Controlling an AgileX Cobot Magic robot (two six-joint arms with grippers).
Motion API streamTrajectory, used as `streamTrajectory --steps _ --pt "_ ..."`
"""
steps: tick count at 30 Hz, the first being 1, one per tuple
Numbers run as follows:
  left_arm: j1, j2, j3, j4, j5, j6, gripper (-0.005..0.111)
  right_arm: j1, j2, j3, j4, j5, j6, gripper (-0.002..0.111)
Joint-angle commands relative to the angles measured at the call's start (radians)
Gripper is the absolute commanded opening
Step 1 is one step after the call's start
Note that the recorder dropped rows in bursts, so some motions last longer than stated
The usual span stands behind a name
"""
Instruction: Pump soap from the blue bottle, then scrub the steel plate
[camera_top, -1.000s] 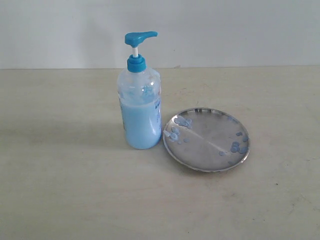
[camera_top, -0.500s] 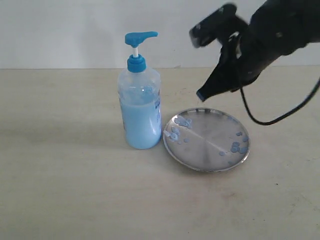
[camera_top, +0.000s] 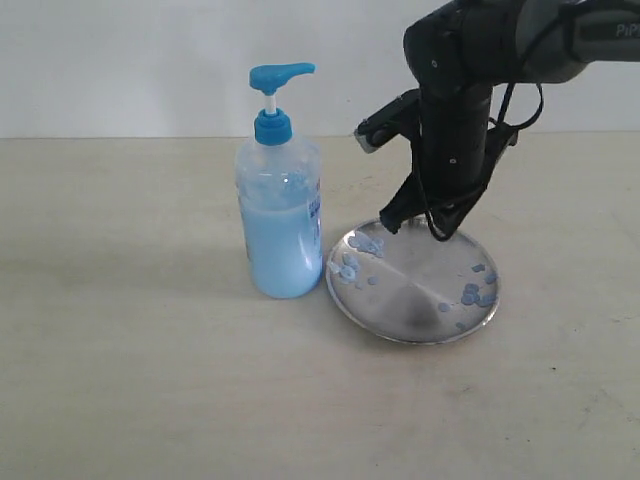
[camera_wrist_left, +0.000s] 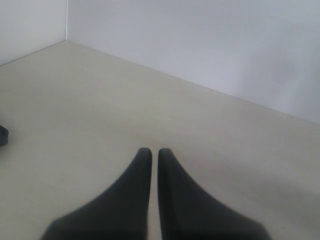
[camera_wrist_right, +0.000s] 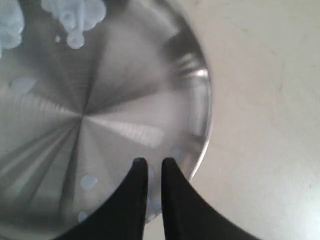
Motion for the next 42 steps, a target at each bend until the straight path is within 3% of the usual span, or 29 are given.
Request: streamTrajectory --steps 1,5,9,11,15,16,17,22,23,24,26,28,30,33,35,37,38,39,40,42 --pt "-0.007 -0.005 0.003 -0.002 0.0 -0.005 0.004 -0.015 0.069 -0.134 0.101 -0.04 -0.015 0.0" --pt "-0.007 -0.005 0.003 -0.002 0.0 -0.005 0.004 -0.013 0.117 -0.225 0.339 0.163 -0.213 0.0" --pt "-0.007 -0.009 0.003 0.0 0.003 -0.005 0.004 -0.025 0.067 -0.205 0.14 0.163 -0.065 0.0" --pt "-0.007 -0.01 0.003 0.001 0.003 -0.005 0.004 -0.042 0.07 -0.234 0.127 0.163 -0.043 0.0" --pt "-0.007 -0.01 0.003 0.001 0.003 -0.005 0.004 -0.05 0.107 -0.246 0.395 0.004 -0.162 0.0" --pt "-0.007 -0.01 0.003 0.001 0.003 -0.005 0.004 -0.05 0.133 -0.246 0.558 0.138 -0.292 0.0" --pt "-0.007 -0.01 0.003 0.001 0.003 -0.005 0.004 -0.05 0.14 -0.246 0.581 0.163 -0.344 0.0" --pt "-0.007 -0.011 0.003 0.002 0.005 -0.005 0.004 -0.088 0.069 -0.166 0.08 0.163 -0.204 0.0" --pt "-0.007 -0.011 0.003 0.002 0.005 -0.005 0.004 -0.095 0.069 -0.166 0.062 0.089 -0.18 0.0" --pt "-0.007 -0.011 0.003 0.002 0.005 -0.005 0.004 -0.1 0.076 -0.164 0.078 -0.147 -0.138 0.0" --pt "-0.007 -0.011 0.003 0.002 0.005 -0.005 0.004 -0.096 0.087 -0.164 0.258 -0.323 -0.14 0.0" --pt "-0.007 -0.011 0.003 0.002 0.011 -0.005 0.004 -0.093 0.087 -0.164 0.49 -0.14 -0.26 0.0" --pt "-0.007 -0.011 0.003 0.002 0.009 -0.005 0.004 -0.093 0.087 -0.164 0.497 0.163 -0.397 0.0" --pt "-0.007 -0.011 0.003 0.002 0.006 -0.005 0.004 -0.098 0.085 -0.159 0.304 0.163 -0.322 0.0" --pt "-0.007 -0.011 0.003 0.002 0.006 -0.005 0.004 -0.098 0.089 -0.159 0.202 0.04 -0.252 0.0" --pt "-0.007 -0.011 0.003 0.002 0.006 -0.005 0.004 -0.095 0.092 -0.159 0.202 -0.142 -0.148 0.0" --pt "-0.007 -0.011 0.003 0.002 0.006 -0.005 0.004 -0.091 0.095 -0.159 0.311 -0.173 -0.061 0.0" --pt "-0.007 -0.011 0.003 0.002 0.006 -0.005 0.004 -0.085 0.095 -0.159 0.367 -0.127 -0.086 0.0" --pt "-0.007 -0.011 0.003 0.002 0.006 -0.005 0.004 -0.082 0.095 -0.159 0.429 0.09 -0.254 0.0" --pt "-0.007 -0.011 0.003 0.002 0.006 -0.005 0.004 -0.086 0.088 -0.132 0.356 0.163 -0.375 0.0"
